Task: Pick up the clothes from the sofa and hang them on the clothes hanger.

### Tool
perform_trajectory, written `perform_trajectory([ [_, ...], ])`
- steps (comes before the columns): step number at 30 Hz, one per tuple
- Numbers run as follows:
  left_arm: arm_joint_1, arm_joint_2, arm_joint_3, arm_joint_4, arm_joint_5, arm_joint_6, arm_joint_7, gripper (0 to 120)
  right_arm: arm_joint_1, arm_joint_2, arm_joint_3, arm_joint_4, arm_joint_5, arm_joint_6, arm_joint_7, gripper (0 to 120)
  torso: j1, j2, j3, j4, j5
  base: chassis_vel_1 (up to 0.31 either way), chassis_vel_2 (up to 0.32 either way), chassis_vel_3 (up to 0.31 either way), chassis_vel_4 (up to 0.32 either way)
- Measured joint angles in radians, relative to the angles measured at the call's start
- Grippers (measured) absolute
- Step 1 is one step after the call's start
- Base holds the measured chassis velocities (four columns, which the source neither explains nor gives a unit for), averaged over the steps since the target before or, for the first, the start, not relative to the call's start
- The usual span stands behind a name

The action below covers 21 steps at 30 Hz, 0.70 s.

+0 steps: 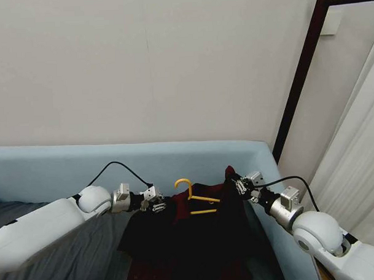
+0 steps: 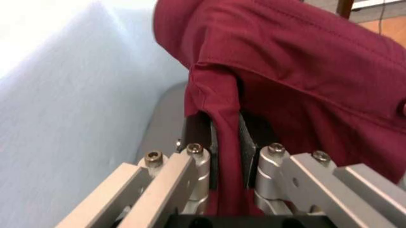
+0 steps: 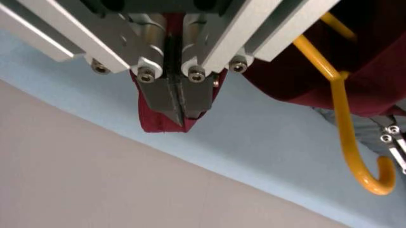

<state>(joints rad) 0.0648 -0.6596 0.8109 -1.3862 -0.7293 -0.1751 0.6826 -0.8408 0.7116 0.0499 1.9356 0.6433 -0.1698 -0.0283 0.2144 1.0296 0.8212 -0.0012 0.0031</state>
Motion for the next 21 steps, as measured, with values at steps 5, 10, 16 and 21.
perform_trajectory([
  [5, -0.017, -0.073, 0.027, 0.017, -0.006, -0.002, -0.016, 8, -0.029, -0.027, 0.019, 0.024, -0.004, -0.030, 0.023, 0, 0.000, 0.000, 0.000, -0.0004, -0.0002, 0.000, 0.000, 0.000, 0.000],
  [10, -0.010, -0.133, 0.023, 0.032, -0.006, 0.009, -0.078, 8, -0.053, -0.049, 0.028, 0.061, -0.018, -0.080, 0.063, 0, 0.000, 0.000, 0.000, -0.0001, -0.0003, 0.000, 0.000, 0.000, 0.000],
  [16, -0.001, -0.164, 0.007, 0.047, -0.019, 0.017, -0.139, 8, -0.049, -0.065, 0.023, 0.097, -0.027, -0.116, 0.090, 0, 0.000, 0.000, 0.000, 0.0000, -0.0003, 0.000, 0.000, 0.000, 0.000],
  [21, -0.018, -0.188, 0.010, 0.045, -0.052, 0.021, -0.159, 8, -0.038, -0.074, 0.012, 0.130, 0.003, -0.145, 0.127, 0, 0.000, 0.000, 0.000, -0.0001, -0.0004, 0.000, 0.000, 0.000, 0.000],
])
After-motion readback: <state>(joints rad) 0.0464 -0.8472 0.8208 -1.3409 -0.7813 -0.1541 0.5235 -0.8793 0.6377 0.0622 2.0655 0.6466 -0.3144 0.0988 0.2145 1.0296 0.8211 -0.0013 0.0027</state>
